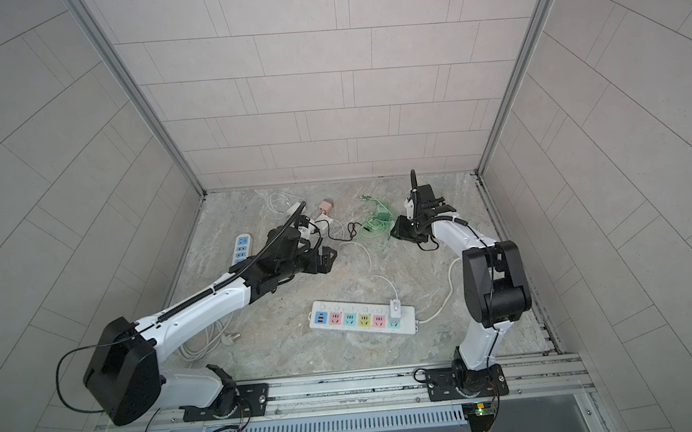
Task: Insert the plug
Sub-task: 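Close the right gripper on a pale green charger and lift it, then carry the green charger toward the left gripper while the left gripper approaches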
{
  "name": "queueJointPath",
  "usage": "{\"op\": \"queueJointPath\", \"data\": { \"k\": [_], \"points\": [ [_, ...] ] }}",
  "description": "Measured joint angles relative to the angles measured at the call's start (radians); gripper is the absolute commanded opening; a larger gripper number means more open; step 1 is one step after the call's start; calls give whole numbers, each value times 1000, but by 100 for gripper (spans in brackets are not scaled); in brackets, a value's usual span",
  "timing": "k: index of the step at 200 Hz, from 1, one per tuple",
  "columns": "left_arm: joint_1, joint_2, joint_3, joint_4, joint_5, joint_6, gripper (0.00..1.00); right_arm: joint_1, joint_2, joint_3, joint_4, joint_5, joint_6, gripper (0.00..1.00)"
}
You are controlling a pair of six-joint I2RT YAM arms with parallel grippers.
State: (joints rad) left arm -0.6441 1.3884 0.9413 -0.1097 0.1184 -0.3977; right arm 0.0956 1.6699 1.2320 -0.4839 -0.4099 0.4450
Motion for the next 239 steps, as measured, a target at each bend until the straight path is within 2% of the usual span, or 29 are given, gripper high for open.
{"op": "queueJointPath", "data": {
  "k": [37,61,115,149,190,239],
  "points": [
    [-11,4,27,9,29,28,100,-1,-203,-2,-53,-55,-11,20],
    [-28,16,54,8,32,50,100,-1,-274,-10,-42,-109,-8,21],
    [-77,32,88,44,68,132,100,-1,-293,-49,-6,-212,18,21],
    [-81,30,79,109,105,208,100,19,-288,-51,-28,-260,-15,22],
    [-81,-16,-17,168,107,332,100,113,-270,-36,-131,-224,-107,22],
    [-81,-168,-190,208,48,497,100,255,-205,-19,-244,-113,-208,23]
  ]
}}
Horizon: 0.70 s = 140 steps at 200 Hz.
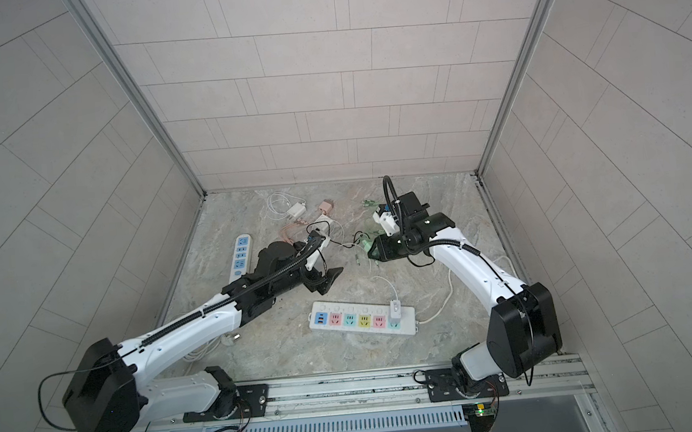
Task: Insert the plug
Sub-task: 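Carry the green charger toward the left gripper while the left gripper approaches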
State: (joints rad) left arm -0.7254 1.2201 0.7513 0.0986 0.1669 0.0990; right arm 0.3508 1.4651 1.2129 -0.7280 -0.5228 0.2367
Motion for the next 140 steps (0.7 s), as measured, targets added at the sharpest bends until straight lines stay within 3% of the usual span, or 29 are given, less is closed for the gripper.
{"op": "queueJointPath", "data": {
  "k": [32,69,140],
  "points": [
    [-2,-59,-69,38,-9,99,100,95,94,25,-37,69,-47,23],
    [-23,-108,-257,160,10,249,100,163,213,75,-63,77,-82,25],
    [-48,9,-296,335,14,430,100,188,402,143,-70,109,-105,26]
  ]
}}
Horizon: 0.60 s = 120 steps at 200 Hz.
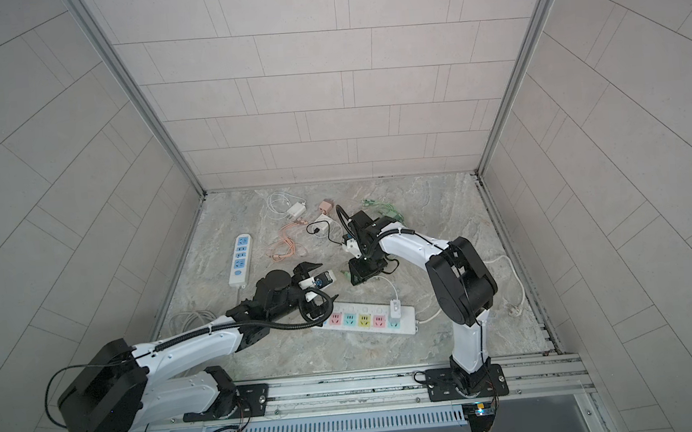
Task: Insert the plug
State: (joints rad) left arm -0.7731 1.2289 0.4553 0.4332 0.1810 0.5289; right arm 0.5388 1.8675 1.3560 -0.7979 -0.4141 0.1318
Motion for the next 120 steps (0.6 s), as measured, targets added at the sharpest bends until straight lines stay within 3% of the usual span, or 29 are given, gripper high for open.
{"op": "queueJointPath", "data": {
  "k": [44,120],
  "points": [
    [-5,34,0,37,-9,-54,100,8,3,-7,31,6,31,36],
    [-5,37,64,-37,-65,-317,100,48,3,-76,119,4,135,55]
  ]
}}
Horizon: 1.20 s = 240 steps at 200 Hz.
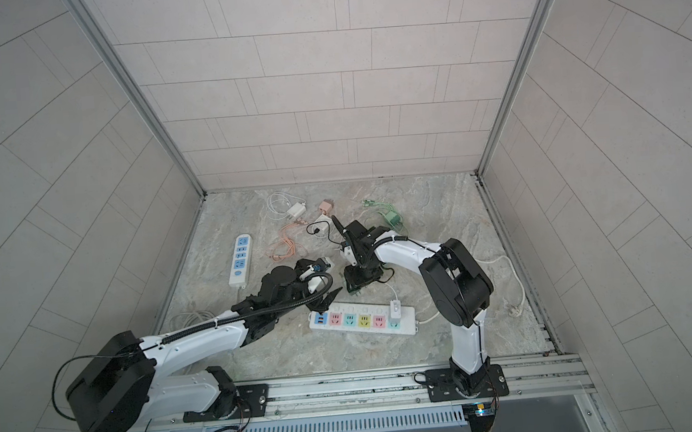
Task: Insert the plug
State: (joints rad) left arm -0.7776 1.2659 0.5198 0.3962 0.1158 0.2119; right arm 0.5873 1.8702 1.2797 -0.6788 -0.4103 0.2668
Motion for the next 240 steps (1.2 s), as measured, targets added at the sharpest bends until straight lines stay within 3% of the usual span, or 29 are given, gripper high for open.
{"op": "queueJointPath", "data": {
  "k": [21,64,106,142,174,240],
  "points": [
    [0,-8,18,-35,-51,-80,100,0,0,-14,34,-21,28,61],
    [0,-40,51,-130,-117,-259,100,-6,-18,-61,100,-56,94,60],
    [-2,-10,132,-295,-145,-450,100,-61,-188,-122,137,-74,156,60],
    [-88,105,236,-470,-216,-592,100,-169,-362,-182,190,-87,222,60],
    [-168,251,421,-610,-249,-684,100,-256,-414,-232,215,-89,262,59],
    [-177,411,496,-712,-273,-830,92,-331,-515,-340,219,-83,272,57]
  ]
}}
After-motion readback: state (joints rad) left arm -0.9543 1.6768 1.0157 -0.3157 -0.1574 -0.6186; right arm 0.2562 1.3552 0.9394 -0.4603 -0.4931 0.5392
